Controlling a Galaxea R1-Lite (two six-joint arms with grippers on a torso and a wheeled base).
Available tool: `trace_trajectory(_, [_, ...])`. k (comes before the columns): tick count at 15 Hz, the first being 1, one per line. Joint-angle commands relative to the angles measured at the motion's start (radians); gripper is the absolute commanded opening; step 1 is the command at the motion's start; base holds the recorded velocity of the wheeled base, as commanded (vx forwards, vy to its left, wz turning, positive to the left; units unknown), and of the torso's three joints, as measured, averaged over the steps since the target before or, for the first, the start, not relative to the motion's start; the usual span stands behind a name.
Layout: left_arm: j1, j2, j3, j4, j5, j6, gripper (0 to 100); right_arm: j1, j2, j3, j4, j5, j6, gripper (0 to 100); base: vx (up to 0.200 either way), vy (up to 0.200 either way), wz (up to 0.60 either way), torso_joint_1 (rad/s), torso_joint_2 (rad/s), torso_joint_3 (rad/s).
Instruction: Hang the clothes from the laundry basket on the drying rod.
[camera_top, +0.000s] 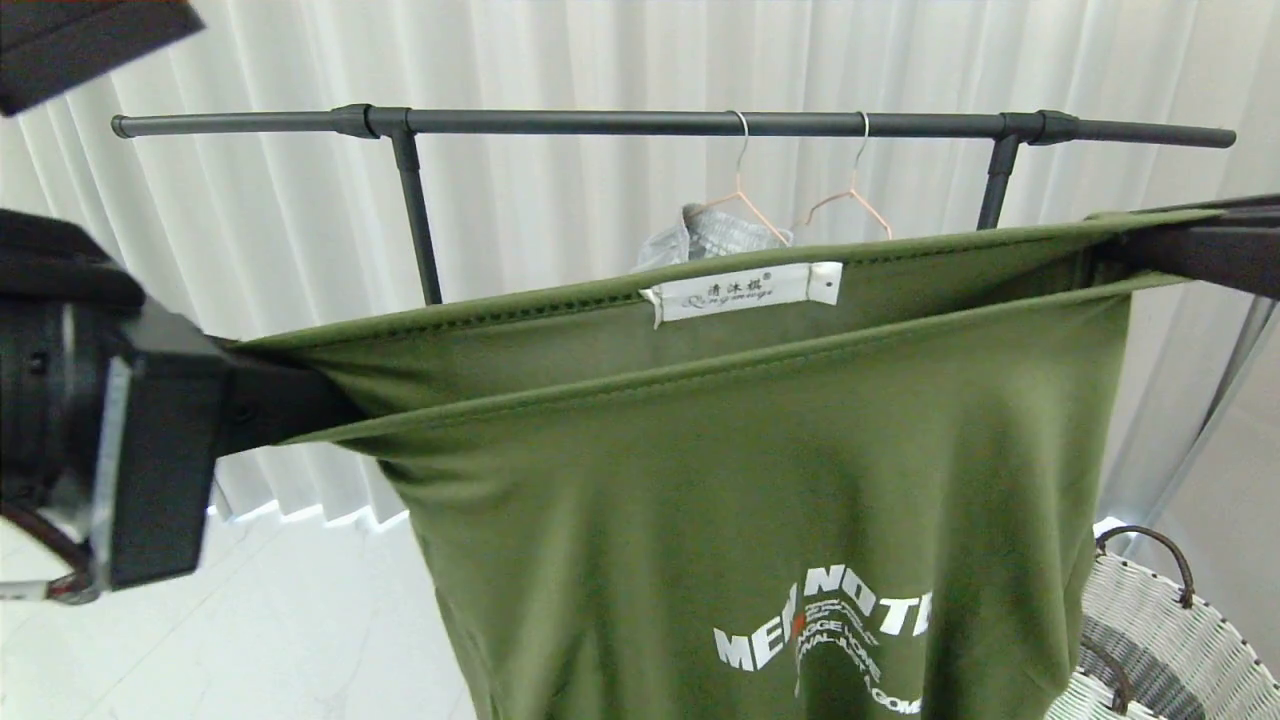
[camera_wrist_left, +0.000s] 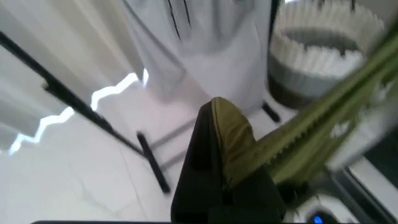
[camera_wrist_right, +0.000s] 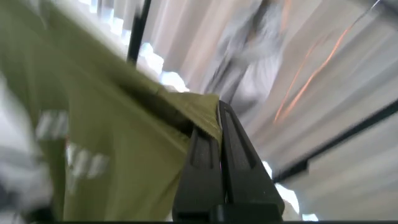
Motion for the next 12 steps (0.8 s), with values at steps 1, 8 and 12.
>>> trace_trajectory(1, [-0.085, -0.053, -0.004, 0.022, -0.025, -0.077, 0, -0.005, 0.055, 0.049, -0.083, 0.000, -0.001, 0, 0.000, 0.000, 0.00, 0.000, 0.00, 0.000])
trace_trajectory(8, [-0.163, -0.147, -0.032, 0.022, -0.272, -0.135, 0, -0.031, 0.112, 0.053, -0.212, 0.000, -0.003, 0, 0.000, 0.000, 0.00, 0.000, 0.00, 0.000])
trace_trajectory(12, [-0.105, -0.076, -0.107, 0.020, -0.202, -0.052, 0, -0.079, 0.109, 0.010, -0.198, 0.001, -0.003, 0, 0.000, 0.000, 0.00, 0.000, 0.00, 0.000])
